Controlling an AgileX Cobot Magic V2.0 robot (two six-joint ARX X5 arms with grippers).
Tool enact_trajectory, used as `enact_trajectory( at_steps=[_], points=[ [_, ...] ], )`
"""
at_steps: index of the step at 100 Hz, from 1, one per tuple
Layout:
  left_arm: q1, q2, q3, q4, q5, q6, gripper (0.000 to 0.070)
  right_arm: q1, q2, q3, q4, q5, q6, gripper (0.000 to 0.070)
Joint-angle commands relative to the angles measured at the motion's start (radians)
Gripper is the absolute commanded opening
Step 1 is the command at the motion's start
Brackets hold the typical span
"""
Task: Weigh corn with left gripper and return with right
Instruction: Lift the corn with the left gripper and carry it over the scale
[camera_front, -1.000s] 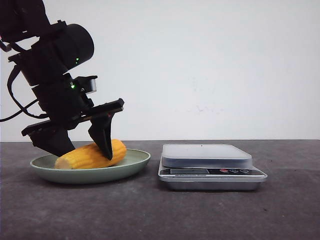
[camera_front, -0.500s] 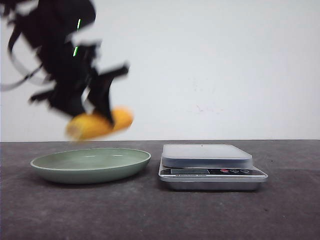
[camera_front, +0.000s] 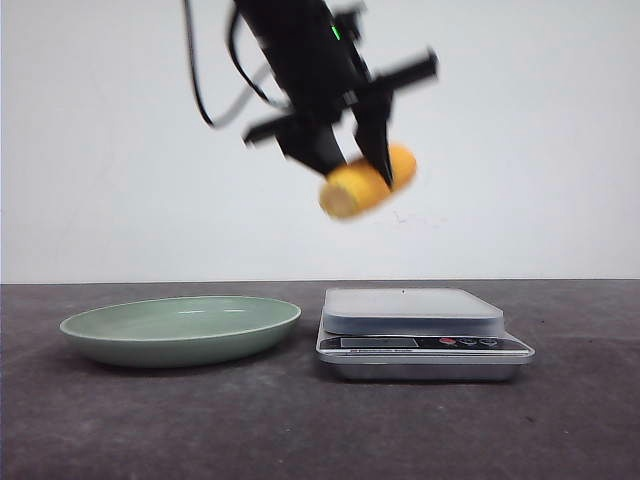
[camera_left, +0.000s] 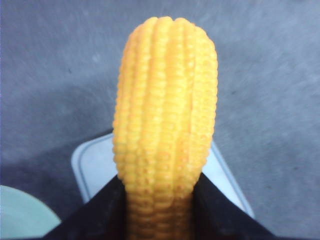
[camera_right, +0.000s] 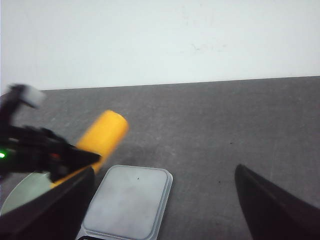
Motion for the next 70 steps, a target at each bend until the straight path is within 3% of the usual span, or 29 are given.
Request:
enact_trajectory(
  at_steps=[1, 13, 20, 38, 49, 64, 70],
  points=[
    [-0.021, 0.056, 0.036, 0.002, -0.005, -0.027, 0.0009, 0.004, 0.0, 0.016, 0.008, -0.003, 0.016, 0.0563],
    [-0.028, 0.118, 0.04, 0.006, -0.004, -0.082, 0.0011, 0.004, -0.001, 0.016, 0.003, -0.003, 0.015, 0.0563],
    [-0.033, 0.145, 0.04, -0.003, 0.003, -0.097, 0.0052, 0.004, -0.001, 0.016, -0.002, -0.001, 0.01, 0.0563],
    [-0.046, 0.162, 0.04, -0.035, 0.006, -0.099, 0.0323, 0.004, -0.001, 0.016, -0.012, -0.001, 0.01, 0.0563],
    [-0.056, 0.161, 0.04, -0.023, 0.0, -0.096, 0.0332, 0.004, -0.001, 0.016, -0.014, -0.001, 0.01, 0.0563],
    [-0.058, 0.161, 0.04, -0.026, 0.0, -0.096, 0.0438, 0.004, -0.001, 0.016, -0.016, -0.001, 0.01, 0.0563],
    [-0.06, 0.161, 0.04, -0.023, 0.0, -0.096, 0.0447, 0.004, -0.001, 0.016, -0.018, -0.001, 0.009, 0.0563]
  ],
)
